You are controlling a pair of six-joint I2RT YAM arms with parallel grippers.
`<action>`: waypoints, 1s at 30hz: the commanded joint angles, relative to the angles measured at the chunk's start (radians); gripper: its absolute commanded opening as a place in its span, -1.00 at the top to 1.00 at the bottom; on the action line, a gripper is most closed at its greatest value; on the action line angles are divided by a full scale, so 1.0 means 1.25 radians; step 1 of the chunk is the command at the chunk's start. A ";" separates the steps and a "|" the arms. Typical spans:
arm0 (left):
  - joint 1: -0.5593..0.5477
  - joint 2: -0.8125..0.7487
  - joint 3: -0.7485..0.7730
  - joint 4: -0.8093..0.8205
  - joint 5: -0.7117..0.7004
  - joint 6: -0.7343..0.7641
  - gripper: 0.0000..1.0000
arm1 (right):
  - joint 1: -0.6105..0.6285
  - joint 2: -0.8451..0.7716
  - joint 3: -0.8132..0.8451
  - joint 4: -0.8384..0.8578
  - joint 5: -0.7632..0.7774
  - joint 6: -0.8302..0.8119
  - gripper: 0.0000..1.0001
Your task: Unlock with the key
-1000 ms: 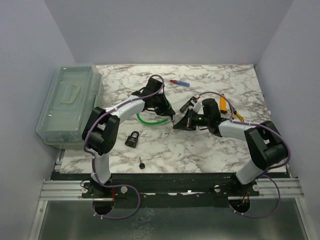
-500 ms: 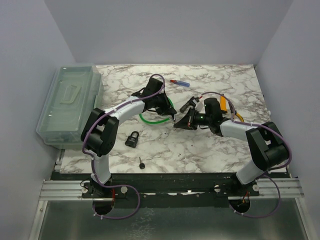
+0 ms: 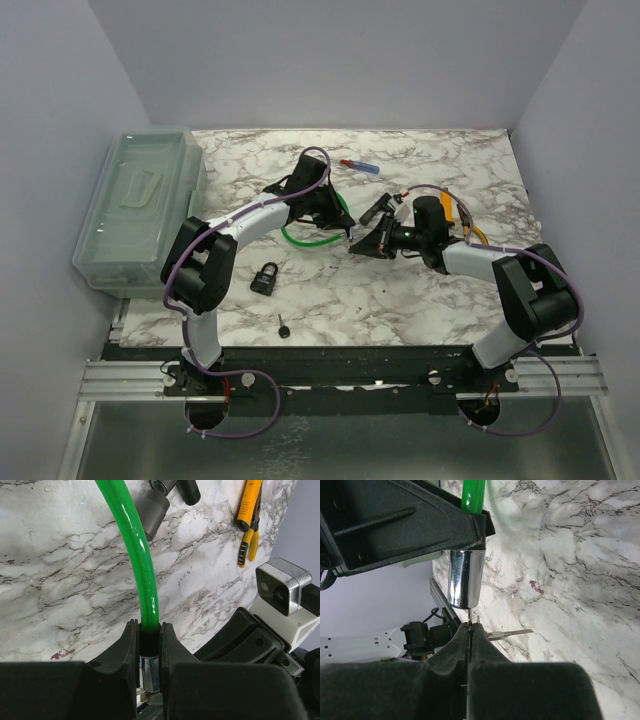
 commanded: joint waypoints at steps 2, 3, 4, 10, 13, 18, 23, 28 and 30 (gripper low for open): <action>-0.012 -0.036 -0.014 0.000 0.027 -0.004 1.00 | -0.013 -0.024 0.005 0.057 0.009 0.010 0.99; -0.012 -0.037 -0.014 0.001 0.028 -0.005 1.00 | -0.013 -0.022 0.008 0.057 0.012 0.011 0.99; -0.011 -0.038 -0.015 0.001 0.028 -0.004 1.00 | -0.014 -0.020 0.010 0.057 0.012 0.011 0.99; -0.012 -0.038 -0.015 0.001 0.031 -0.004 1.00 | -0.017 -0.020 0.043 0.004 0.035 -0.040 0.99; -0.012 -0.037 -0.015 0.001 0.036 -0.006 1.00 | -0.018 -0.023 0.065 -0.037 0.049 -0.083 0.99; -0.011 -0.037 -0.016 0.001 0.040 -0.008 1.00 | -0.023 -0.037 0.082 -0.060 0.058 -0.124 0.99; -0.012 -0.038 -0.015 0.001 0.045 -0.006 1.00 | -0.029 -0.056 0.090 -0.081 0.078 -0.171 0.99; -0.012 -0.038 -0.016 0.002 0.049 -0.007 1.00 | -0.030 -0.084 0.100 -0.110 0.085 -0.256 0.99; -0.012 -0.038 -0.016 0.002 0.054 -0.010 1.00 | -0.031 -0.087 0.109 -0.128 0.088 -0.279 0.99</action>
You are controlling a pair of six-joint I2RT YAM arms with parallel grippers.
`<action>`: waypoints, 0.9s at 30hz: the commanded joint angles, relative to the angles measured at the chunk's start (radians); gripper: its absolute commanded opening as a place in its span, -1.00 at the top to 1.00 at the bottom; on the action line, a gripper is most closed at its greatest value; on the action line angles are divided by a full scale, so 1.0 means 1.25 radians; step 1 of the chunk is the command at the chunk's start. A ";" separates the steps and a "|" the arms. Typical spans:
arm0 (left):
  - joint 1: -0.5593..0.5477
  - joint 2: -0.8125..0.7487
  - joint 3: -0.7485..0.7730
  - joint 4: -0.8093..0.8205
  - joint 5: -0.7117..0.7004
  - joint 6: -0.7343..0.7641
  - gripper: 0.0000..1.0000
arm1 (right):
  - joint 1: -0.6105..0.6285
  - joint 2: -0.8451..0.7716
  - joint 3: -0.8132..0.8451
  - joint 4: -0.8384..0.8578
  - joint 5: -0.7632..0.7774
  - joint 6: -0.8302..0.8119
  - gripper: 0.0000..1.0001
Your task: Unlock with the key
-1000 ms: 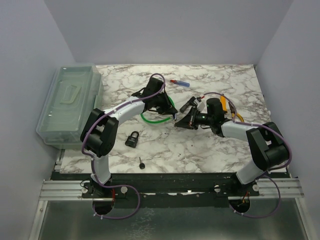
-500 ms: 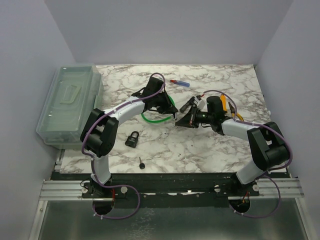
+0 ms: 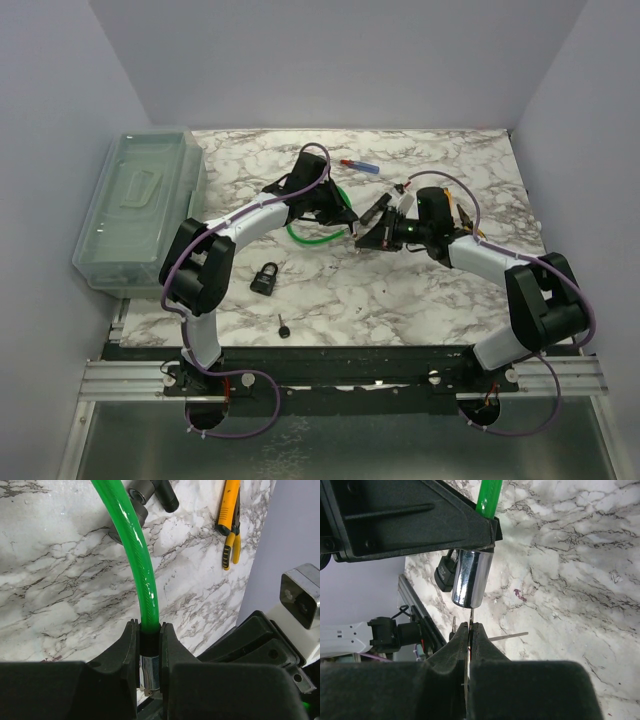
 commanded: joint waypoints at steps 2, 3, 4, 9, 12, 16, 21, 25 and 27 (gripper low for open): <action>-0.010 -0.026 -0.015 -0.033 0.054 0.003 1.00 | -0.016 -0.031 0.058 0.007 0.042 -0.092 0.99; -0.011 -0.025 -0.015 -0.032 0.056 0.002 1.00 | -0.016 -0.028 0.057 0.014 0.040 -0.084 0.99; -0.011 -0.025 -0.015 -0.032 0.058 0.002 1.00 | -0.016 -0.026 0.055 0.019 0.041 -0.074 0.99; -0.011 -0.033 -0.024 -0.015 0.064 -0.002 1.00 | -0.016 -0.024 0.037 0.050 0.094 -0.007 0.99; -0.011 -0.038 -0.027 -0.007 0.069 -0.003 1.00 | -0.017 -0.031 0.011 0.096 0.109 0.026 0.99; -0.011 -0.039 -0.034 0.016 0.094 -0.011 1.00 | -0.031 -0.041 -0.029 0.162 0.110 0.082 0.99; -0.011 -0.047 -0.041 0.034 0.104 -0.016 1.00 | -0.043 -0.045 -0.040 0.226 0.076 0.066 0.99; -0.009 -0.058 -0.044 0.039 0.104 -0.017 1.00 | -0.065 -0.033 -0.064 0.308 0.040 0.111 0.99; -0.010 -0.061 -0.045 0.043 0.106 -0.017 1.00 | -0.068 -0.022 -0.075 0.355 0.025 0.135 0.99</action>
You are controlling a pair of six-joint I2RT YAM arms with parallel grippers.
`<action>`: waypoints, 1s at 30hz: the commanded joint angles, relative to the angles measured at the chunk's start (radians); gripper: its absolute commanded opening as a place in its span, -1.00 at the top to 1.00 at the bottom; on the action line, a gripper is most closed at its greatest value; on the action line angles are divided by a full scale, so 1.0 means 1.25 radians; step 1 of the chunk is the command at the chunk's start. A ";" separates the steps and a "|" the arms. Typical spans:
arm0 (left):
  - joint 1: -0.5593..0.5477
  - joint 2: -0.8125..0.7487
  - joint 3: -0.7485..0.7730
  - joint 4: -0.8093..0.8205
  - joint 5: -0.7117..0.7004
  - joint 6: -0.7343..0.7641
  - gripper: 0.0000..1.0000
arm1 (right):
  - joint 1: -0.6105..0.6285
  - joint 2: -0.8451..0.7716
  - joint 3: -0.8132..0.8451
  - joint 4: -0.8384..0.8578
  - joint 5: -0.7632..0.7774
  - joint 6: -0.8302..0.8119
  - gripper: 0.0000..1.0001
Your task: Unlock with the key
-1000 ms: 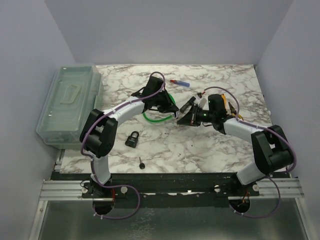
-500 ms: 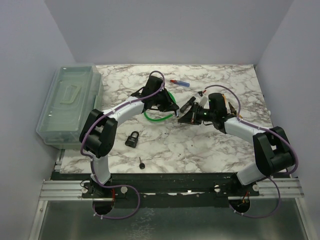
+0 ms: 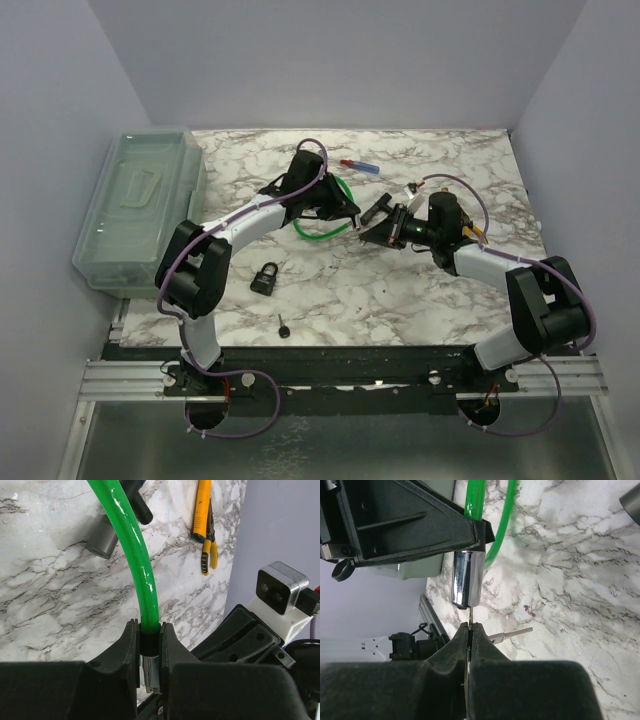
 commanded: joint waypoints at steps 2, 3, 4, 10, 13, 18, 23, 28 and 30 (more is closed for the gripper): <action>-0.014 -0.046 -0.022 -0.037 0.097 0.004 1.00 | -0.032 0.006 -0.022 0.232 0.020 0.062 0.99; -0.013 -0.048 -0.025 -0.031 0.100 0.002 1.00 | -0.032 0.008 -0.027 0.246 0.022 0.072 0.99; -0.013 -0.049 -0.028 -0.024 0.105 -0.001 1.00 | -0.032 0.010 -0.031 0.257 0.024 0.078 0.99; -0.006 -0.052 -0.041 -0.005 0.119 -0.021 1.00 | -0.031 0.024 -0.038 0.321 0.012 0.110 1.00; 0.000 -0.049 -0.048 0.000 0.124 -0.037 1.00 | -0.021 0.017 -0.026 0.274 0.036 0.061 0.99; 0.004 -0.044 -0.044 0.015 0.152 -0.055 1.00 | 0.006 0.018 -0.016 0.218 0.110 -0.022 0.99; 0.006 -0.050 -0.050 0.017 0.156 -0.059 1.00 | 0.008 0.035 -0.021 0.240 0.113 -0.067 0.99; 0.010 -0.041 -0.054 0.017 0.167 -0.077 1.00 | 0.019 0.007 -0.019 0.207 0.188 -0.097 0.99; 0.011 -0.038 -0.054 0.017 0.169 -0.081 1.00 | 0.034 -0.009 -0.020 0.199 0.227 -0.100 0.99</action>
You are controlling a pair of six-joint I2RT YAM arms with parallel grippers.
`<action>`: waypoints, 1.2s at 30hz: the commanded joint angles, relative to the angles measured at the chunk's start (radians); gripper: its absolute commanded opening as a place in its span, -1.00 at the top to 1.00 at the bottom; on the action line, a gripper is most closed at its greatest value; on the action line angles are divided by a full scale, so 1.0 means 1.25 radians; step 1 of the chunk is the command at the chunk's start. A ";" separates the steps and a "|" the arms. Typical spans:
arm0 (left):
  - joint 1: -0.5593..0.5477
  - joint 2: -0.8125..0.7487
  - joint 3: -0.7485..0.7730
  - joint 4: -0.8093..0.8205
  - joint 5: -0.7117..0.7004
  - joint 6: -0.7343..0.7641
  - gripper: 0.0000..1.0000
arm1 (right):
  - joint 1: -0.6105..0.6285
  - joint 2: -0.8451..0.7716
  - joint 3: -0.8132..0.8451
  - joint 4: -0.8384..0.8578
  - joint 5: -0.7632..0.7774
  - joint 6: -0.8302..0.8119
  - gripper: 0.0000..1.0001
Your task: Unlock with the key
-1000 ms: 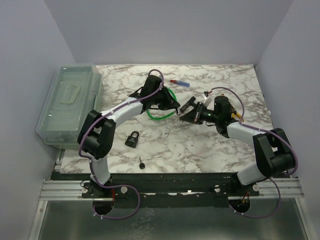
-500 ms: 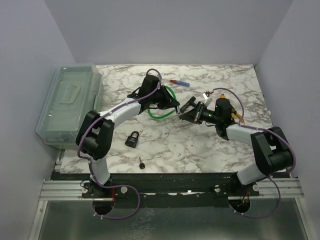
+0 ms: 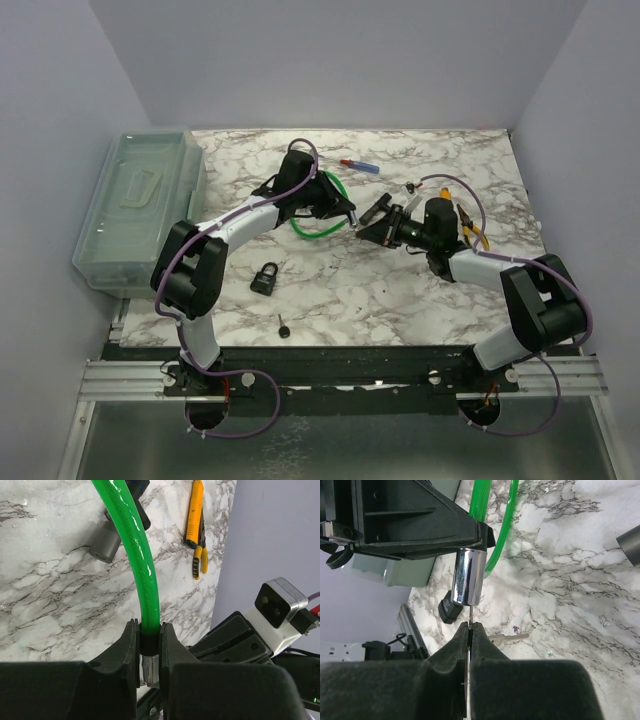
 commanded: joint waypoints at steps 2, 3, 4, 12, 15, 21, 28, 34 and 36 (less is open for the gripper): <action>-0.018 -0.015 -0.014 -0.038 0.139 -0.035 1.00 | 0.017 -0.034 0.030 0.021 0.202 -0.051 0.99; -0.018 -0.016 -0.014 -0.038 0.139 -0.036 1.00 | 0.022 -0.034 0.032 0.023 0.207 -0.048 0.99; -0.018 -0.017 -0.015 -0.038 0.137 -0.035 1.00 | 0.025 -0.033 0.035 0.023 0.210 -0.038 0.99; -0.018 -0.018 -0.017 -0.032 0.138 -0.034 1.00 | 0.027 0.009 0.063 0.064 0.214 0.066 0.99; -0.018 -0.016 -0.019 -0.029 0.140 -0.037 1.00 | 0.064 -0.008 0.100 -0.007 0.302 -0.023 0.99; -0.017 -0.019 -0.018 -0.029 0.139 -0.034 1.00 | 0.076 -0.024 0.106 -0.047 0.325 -0.058 0.99; -0.009 -0.024 -0.020 -0.029 0.137 -0.032 1.00 | 0.077 -0.007 0.116 -0.063 0.271 -0.058 0.82; -0.001 -0.030 -0.021 -0.029 0.131 -0.029 1.00 | 0.076 -0.042 0.120 -0.121 0.262 -0.094 0.19; -0.001 -0.031 -0.022 -0.029 0.128 -0.028 1.00 | 0.077 -0.056 0.122 -0.148 0.261 -0.105 0.17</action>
